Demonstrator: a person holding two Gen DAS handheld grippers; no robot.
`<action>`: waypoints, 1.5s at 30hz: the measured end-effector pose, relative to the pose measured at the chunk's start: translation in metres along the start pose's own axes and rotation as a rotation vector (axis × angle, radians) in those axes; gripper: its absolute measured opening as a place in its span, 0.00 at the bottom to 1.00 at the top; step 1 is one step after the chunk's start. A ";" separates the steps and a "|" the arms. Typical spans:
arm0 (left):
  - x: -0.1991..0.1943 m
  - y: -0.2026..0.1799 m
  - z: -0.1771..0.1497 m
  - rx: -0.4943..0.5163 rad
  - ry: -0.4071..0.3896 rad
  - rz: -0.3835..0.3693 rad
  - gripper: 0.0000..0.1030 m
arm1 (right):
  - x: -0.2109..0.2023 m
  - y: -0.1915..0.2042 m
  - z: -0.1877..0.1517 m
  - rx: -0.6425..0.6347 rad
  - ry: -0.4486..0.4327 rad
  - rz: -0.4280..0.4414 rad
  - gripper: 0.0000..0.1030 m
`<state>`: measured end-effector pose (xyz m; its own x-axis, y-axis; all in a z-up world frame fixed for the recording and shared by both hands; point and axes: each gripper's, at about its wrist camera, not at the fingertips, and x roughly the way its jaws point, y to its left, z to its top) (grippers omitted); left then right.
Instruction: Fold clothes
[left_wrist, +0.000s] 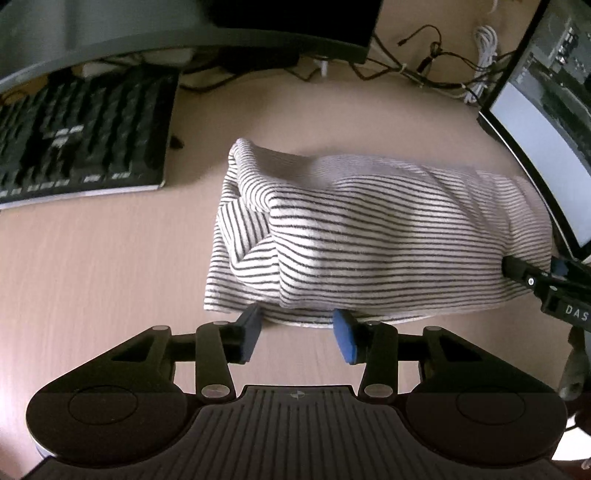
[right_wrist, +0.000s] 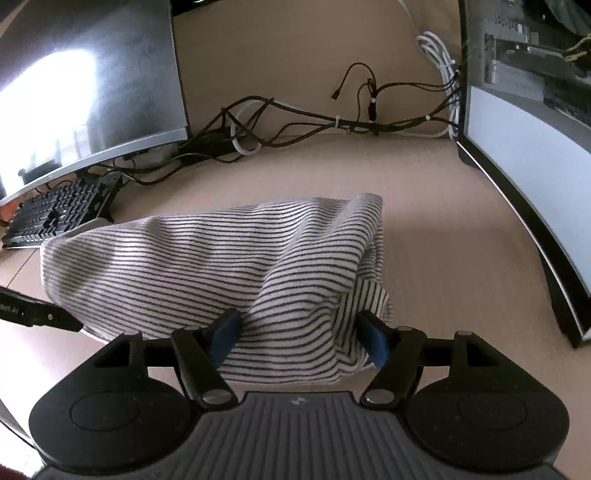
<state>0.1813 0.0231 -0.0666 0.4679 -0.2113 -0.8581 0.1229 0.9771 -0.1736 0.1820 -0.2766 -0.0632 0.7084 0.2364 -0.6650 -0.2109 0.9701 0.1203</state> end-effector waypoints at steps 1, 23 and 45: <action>-0.003 -0.003 0.002 0.012 -0.009 -0.006 0.45 | 0.002 -0.002 0.002 -0.004 -0.001 -0.002 0.70; -0.038 -0.048 0.020 0.163 -0.163 -0.036 0.70 | 0.002 -0.038 0.048 -0.028 -0.070 -0.063 0.79; -0.022 -0.026 0.015 0.071 -0.059 -0.035 0.71 | 0.008 -0.026 0.005 0.201 0.075 0.081 0.72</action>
<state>0.1802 0.0017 -0.0357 0.5127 -0.2484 -0.8219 0.2007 0.9654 -0.1666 0.1965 -0.2993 -0.0686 0.6408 0.3167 -0.6994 -0.1217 0.9413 0.3148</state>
